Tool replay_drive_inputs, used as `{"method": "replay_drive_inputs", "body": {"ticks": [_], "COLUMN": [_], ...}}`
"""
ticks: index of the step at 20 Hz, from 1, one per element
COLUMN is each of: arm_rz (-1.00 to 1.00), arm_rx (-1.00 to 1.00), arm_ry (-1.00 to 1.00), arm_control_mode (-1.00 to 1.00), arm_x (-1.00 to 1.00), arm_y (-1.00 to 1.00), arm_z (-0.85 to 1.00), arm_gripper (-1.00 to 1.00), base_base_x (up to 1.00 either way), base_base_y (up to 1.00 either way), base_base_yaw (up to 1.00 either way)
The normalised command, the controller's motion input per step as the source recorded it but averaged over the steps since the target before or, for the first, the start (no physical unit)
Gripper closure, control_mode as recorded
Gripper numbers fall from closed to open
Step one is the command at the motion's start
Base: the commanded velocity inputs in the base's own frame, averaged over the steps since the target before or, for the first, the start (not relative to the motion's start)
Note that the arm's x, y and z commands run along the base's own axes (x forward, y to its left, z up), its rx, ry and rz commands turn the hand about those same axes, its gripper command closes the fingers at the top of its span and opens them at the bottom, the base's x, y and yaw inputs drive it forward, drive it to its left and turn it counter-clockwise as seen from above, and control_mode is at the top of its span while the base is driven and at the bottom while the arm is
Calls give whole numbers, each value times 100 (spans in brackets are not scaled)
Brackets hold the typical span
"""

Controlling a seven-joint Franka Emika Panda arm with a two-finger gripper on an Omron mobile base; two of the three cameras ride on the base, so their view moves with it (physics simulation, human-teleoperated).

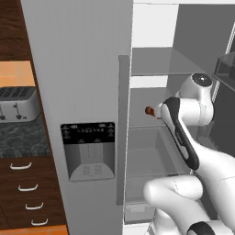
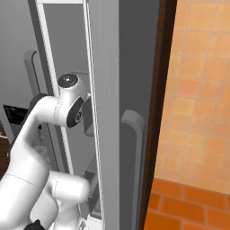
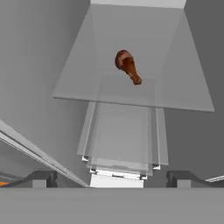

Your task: Place one mushroom and one chicken drumstick in each tupperware on the nearby counter, to pack two identical lunches.

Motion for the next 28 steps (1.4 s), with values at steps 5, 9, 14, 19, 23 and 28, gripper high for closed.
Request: {"method": "replay_drive_inputs", "body": {"ticks": [5,9,14,19,23,28], "arm_rz": [13,10,9,7,4,3], "arm_rx": [0,0,0,0,0,0], "arm_ry": [0,0,0,0,2,0], "arm_control_mode": [-100,-100,-100,-100,-100,-100], "arm_x": [64,60,51,40,43,47], "arm_y": [-23,-17,-7,-5,-2,-9], "arm_z": [-36,-15,-20,-34,-45,-17], "arm_gripper": [-100,-100,-100,-100,-100,-100], "base_base_x": [0,0,0,0,0,0], "base_base_y": [0,0,0,0,0,0], "base_base_yaw": [0,0,0,0,0,0]}}
